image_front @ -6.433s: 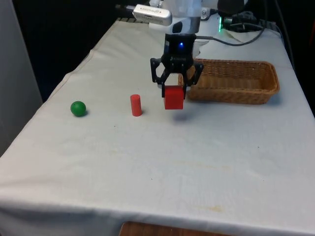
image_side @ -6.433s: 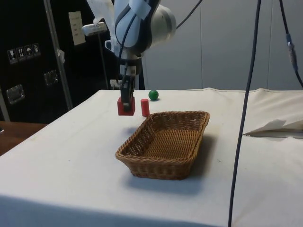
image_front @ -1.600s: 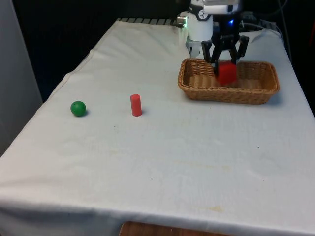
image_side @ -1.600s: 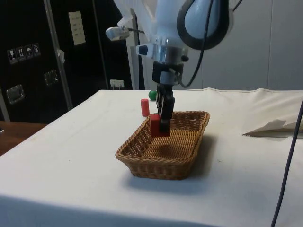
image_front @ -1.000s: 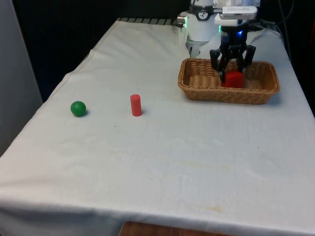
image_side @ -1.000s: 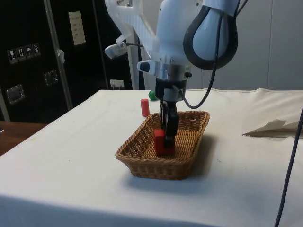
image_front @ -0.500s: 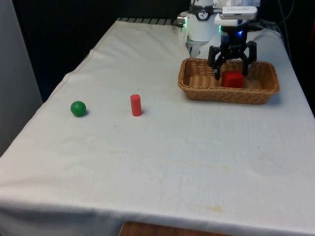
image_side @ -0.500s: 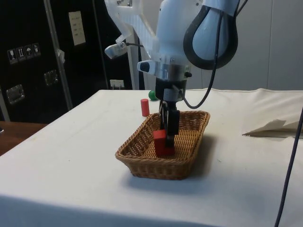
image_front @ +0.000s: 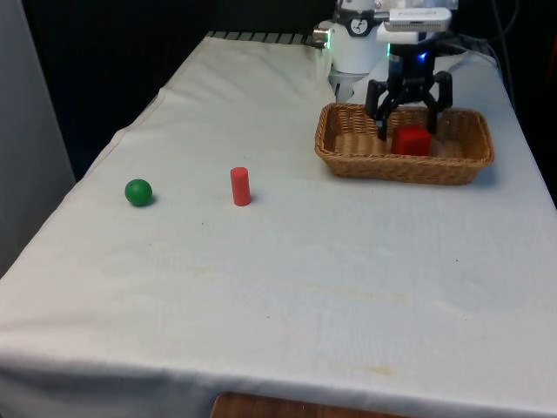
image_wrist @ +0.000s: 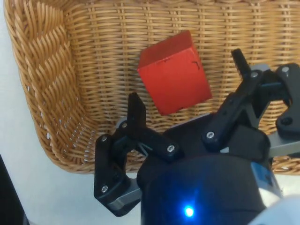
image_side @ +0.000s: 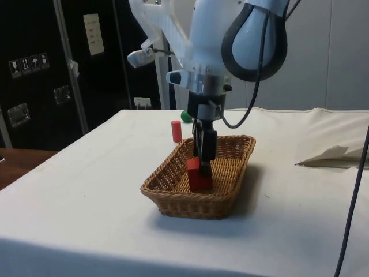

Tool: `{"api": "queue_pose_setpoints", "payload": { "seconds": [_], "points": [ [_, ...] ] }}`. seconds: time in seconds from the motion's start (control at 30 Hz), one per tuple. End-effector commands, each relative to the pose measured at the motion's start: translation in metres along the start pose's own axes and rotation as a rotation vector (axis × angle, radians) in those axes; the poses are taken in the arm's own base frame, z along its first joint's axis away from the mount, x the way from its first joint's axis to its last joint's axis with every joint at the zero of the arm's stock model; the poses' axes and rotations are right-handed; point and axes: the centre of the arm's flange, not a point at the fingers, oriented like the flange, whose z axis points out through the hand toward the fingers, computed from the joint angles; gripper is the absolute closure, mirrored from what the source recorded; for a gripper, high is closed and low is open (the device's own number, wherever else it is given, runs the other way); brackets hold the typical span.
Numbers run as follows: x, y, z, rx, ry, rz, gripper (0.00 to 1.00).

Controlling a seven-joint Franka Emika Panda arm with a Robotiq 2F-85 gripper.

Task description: Pick up the object to the left of the cylinder and place it into the basket.

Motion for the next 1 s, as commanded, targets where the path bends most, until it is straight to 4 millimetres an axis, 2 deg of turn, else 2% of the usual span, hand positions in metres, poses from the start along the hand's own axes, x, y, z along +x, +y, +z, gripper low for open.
{"api": "queue_pose_setpoints", "payload": {
  "seconds": [0.0,0.43,0.47,0.6,0.73,0.93,0.97],
  "points": [
    [-0.001,0.003,-0.003,0.002,-0.002,-0.001,0.0],
    [0.013,0.02,-0.017,0.008,0.002,-0.003,0.0],
    [0.014,0.016,-0.021,0.019,0.014,-0.001,0.0],
    [0.019,0.025,-0.023,0.014,0.001,-0.003,0.0],
    [0.023,0.022,-0.029,0.028,0.015,-0.002,0.0],
    [0.032,0.03,-0.037,0.024,0.01,-0.007,0.0],
    [0.033,0.026,-0.039,0.034,0.022,-0.006,0.0]
  ]
}}
